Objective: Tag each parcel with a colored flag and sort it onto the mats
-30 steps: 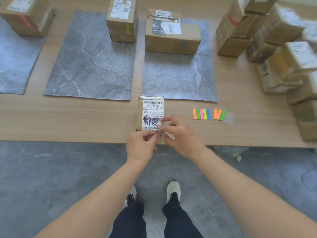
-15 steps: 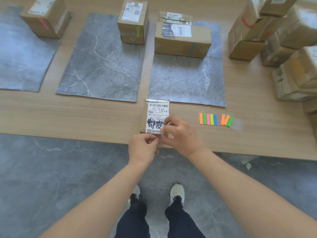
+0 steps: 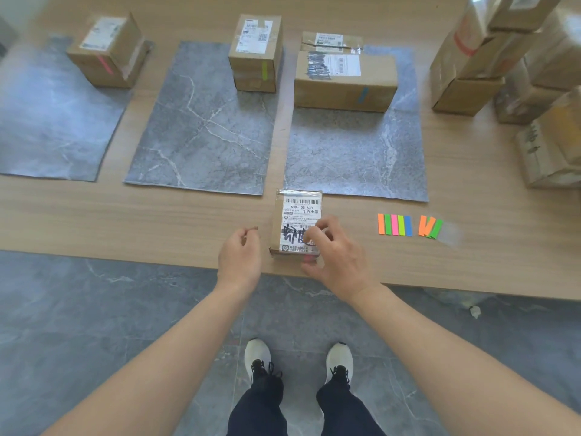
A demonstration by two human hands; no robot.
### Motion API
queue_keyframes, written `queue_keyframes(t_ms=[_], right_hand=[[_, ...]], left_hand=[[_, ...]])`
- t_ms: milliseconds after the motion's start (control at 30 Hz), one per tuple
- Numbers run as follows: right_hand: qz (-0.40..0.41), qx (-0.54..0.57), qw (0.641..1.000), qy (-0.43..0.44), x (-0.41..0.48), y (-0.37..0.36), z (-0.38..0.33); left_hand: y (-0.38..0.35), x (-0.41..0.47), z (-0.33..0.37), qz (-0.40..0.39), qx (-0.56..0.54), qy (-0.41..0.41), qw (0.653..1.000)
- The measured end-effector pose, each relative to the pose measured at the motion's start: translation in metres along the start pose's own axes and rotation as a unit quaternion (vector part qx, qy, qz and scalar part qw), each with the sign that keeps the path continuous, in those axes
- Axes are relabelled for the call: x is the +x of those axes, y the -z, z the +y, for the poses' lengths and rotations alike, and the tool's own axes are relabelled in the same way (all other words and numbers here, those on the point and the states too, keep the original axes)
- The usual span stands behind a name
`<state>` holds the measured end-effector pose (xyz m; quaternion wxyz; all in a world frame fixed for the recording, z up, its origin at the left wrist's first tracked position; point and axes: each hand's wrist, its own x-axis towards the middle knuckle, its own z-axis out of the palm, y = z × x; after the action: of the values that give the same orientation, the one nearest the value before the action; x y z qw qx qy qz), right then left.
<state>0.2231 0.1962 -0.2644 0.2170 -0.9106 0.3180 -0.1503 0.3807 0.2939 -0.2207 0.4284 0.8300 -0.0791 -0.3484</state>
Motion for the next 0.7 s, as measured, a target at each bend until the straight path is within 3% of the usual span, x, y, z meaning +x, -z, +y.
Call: queue_keyframes(t_ms=[100,200,300,433,700], right_hand=[[0.021,0.148,0.973,-0.175,0.002,0.012,-0.01],[-0.001,0.313,0.887,-0.339,0.015,0.022,-0.017],[-0.033,0.42,0.816,-0.395,0.024,0.018,-0.022],[-0.02,0.448,0.797,-0.405,0.03,0.019,-0.031],[0.005,0.431,0.806,-0.407,0.049,0.047,-0.061]], left_hand=[[-0.004,-0.003,0.016,-0.055,-0.053,0.016,0.997],[-0.008,-0.002,0.022,-0.078,-0.083,0.026,0.993],[-0.01,0.0,0.026,-0.107,-0.108,0.029,0.988],[-0.012,-0.002,0.035,-0.143,-0.128,0.017,0.981],[0.01,-0.002,0.062,-0.142,-0.133,-0.012,0.981]])
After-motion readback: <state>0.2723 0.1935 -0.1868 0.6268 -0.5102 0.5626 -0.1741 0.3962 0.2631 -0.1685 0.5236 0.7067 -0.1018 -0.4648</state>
